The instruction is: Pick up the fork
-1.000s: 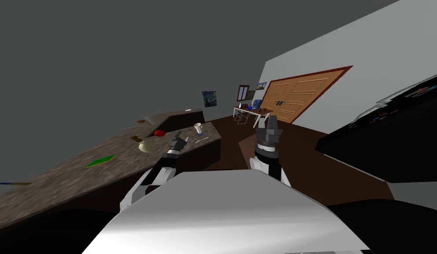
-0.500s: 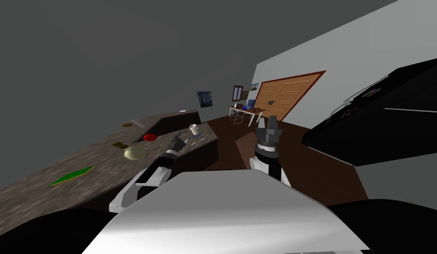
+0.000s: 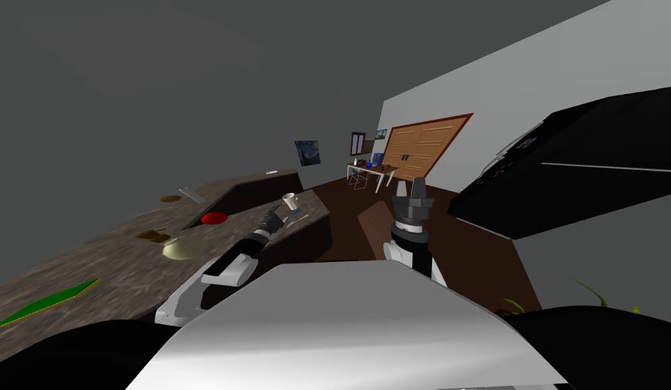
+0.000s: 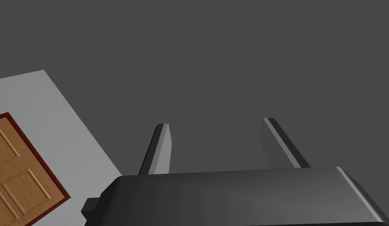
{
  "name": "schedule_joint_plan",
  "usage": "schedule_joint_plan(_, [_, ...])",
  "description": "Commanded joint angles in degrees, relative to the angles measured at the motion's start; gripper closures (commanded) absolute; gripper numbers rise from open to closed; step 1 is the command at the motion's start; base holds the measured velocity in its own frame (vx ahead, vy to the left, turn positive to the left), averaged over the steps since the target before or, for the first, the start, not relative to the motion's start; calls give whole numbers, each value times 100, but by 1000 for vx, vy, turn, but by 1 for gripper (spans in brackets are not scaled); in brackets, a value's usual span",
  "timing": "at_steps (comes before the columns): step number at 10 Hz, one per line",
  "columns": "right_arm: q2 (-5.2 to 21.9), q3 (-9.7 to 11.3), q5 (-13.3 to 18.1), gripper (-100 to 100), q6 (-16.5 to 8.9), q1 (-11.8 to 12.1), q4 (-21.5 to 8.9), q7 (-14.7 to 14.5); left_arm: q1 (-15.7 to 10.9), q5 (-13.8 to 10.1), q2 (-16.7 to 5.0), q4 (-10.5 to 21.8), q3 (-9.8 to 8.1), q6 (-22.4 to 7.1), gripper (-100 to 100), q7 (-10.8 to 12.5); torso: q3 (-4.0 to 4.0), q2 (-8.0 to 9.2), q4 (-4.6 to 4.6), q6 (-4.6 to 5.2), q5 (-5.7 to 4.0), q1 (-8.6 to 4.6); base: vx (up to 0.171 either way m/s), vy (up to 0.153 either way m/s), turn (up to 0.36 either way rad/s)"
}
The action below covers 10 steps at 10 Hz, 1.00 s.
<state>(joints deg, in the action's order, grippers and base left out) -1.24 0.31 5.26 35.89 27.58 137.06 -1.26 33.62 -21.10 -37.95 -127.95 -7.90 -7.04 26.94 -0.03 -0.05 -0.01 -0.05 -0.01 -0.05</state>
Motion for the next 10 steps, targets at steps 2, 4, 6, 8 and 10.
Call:
schedule_joint_plan(2, [0, 0, 0, 0, 0, -1, 0, 0, 42, -197, -254, 4, -46, -403, -100, 141, -1, -2, 0, 4, -1, -2, 24, -22, -133])
schedule_joint_plan(4, [0, 0, 0, 0, 0, 0, 0, 0, 73, -382, -490, 30, -85, -707, -100, 265, -1, -3, 0, 3, -1, -1, 28, -19, -115])
schedule_joint_plan(6, [0, 0, 0, 0, 0, 0, 0, 0, 105, -569, -725, 60, -120, -1015, -100, 385, -2, -4, -1, 3, 0, 0, 29, -18, -118])
schedule_joint_plan(8, [0, 0, 0, 0, 0, 0, 0, 0, 137, -759, -958, 92, -149, -1324, -100, 501, -3, -6, -1, 3, 0, 1, 33, -16, -112])
schedule_joint_plan(10, [0, 0, 0, 0, 0, 0, 0, 0, 170, -950, -1188, 127, -174, -1633, -100, 612, -3, -5, -1, 1, 0, 1, 33, -13, -93])
